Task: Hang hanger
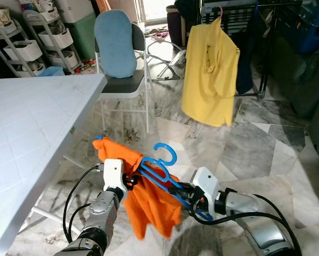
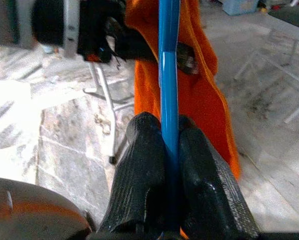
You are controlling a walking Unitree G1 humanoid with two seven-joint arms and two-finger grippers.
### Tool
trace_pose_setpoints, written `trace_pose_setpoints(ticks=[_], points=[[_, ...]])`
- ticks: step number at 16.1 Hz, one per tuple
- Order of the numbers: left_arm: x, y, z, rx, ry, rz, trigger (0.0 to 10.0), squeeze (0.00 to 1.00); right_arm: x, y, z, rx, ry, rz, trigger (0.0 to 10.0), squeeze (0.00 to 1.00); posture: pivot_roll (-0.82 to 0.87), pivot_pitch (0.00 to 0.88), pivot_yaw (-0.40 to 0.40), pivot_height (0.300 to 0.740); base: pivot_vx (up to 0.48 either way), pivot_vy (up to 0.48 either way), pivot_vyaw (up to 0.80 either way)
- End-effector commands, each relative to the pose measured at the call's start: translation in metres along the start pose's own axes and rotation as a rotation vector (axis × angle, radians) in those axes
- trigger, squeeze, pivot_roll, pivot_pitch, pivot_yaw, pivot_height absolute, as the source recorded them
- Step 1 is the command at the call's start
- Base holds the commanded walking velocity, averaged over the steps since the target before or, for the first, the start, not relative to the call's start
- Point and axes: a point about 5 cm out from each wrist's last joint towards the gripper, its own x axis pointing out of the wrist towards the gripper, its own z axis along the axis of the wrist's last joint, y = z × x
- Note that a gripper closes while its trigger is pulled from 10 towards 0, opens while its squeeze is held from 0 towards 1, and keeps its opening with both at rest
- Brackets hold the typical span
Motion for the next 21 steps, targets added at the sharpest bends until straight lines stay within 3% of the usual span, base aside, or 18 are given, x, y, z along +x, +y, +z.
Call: trace_pose_setpoints(ticks=[1,11,21], points=[[-0.002,0.009,0.002,-0.007,-0.008,0.024,0.0,0.0,0.001,0.003,-0.006,0.008,0.029,-0.004,10.0,0.0,-0.21,0.0,0.19,0.74,0.0,0.0,0.0],[-0.002,0.011,0.004,-0.047,-0.027,0.014,0.0,0.0,0.003,-0.011,-0.018,-0.012,0.085,-0.133,10.0,0.0,-0.2,0.0,0.193,0.74,0.0,0.0,0.0],[-0.007,0.026,0.004,-0.046,-0.025,0.078,0.0,0.0,-0.008,0.002,-0.047,-0.01,0.191,-0.047,10.0,0.0,-0.19,0.0,0.206,0.74,0.0,0.0,0.0]])
